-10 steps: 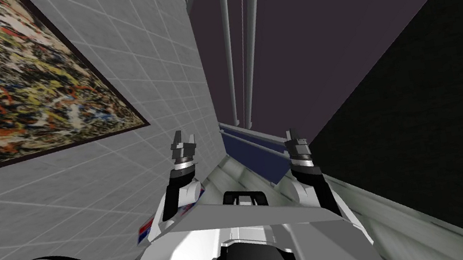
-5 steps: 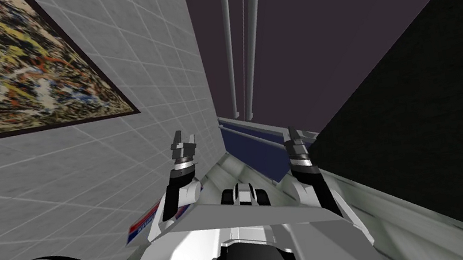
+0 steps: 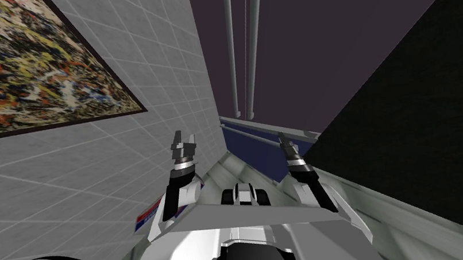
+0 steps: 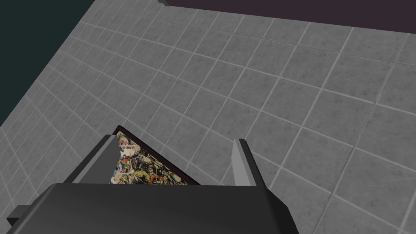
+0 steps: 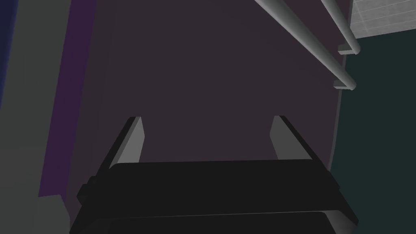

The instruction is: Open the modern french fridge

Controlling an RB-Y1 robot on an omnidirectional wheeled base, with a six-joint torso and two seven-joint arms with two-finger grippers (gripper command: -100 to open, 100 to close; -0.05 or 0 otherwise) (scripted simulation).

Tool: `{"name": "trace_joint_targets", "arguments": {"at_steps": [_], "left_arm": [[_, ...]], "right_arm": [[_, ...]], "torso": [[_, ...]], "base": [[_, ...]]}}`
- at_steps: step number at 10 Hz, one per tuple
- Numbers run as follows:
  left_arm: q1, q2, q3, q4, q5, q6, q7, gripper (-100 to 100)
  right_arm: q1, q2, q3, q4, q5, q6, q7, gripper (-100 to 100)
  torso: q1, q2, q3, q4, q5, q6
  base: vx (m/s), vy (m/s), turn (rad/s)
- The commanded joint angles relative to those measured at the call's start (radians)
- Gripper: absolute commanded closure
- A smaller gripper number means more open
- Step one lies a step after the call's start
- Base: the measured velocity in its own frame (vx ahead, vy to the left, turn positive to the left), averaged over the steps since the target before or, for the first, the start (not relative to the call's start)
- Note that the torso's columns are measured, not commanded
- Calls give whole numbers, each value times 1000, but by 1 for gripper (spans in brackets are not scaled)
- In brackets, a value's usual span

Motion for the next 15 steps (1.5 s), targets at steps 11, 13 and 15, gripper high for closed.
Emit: {"name": "trace_joint_targets", "arguments": {"at_steps": [11,13,15], "left_arm": [[0,0,0,0,0,0,0,0],[0,0,0,0,0,0,0,0],[0,0,0,0,0,0,0,0]], "right_arm": [[-52,-76,-2,197,342,299,60,-100],[-62,-84,-2,235,399,346,68,-100],[-73,-92,-2,270,458,392,77,-100]], "torso": [[-1,0,0,0,0,0],[0,0,0,0,0,0],[0,0,0,0,0,0]], "base": [[-28,-18,74],[-30,-17,71],[-29,-13,75]]}}
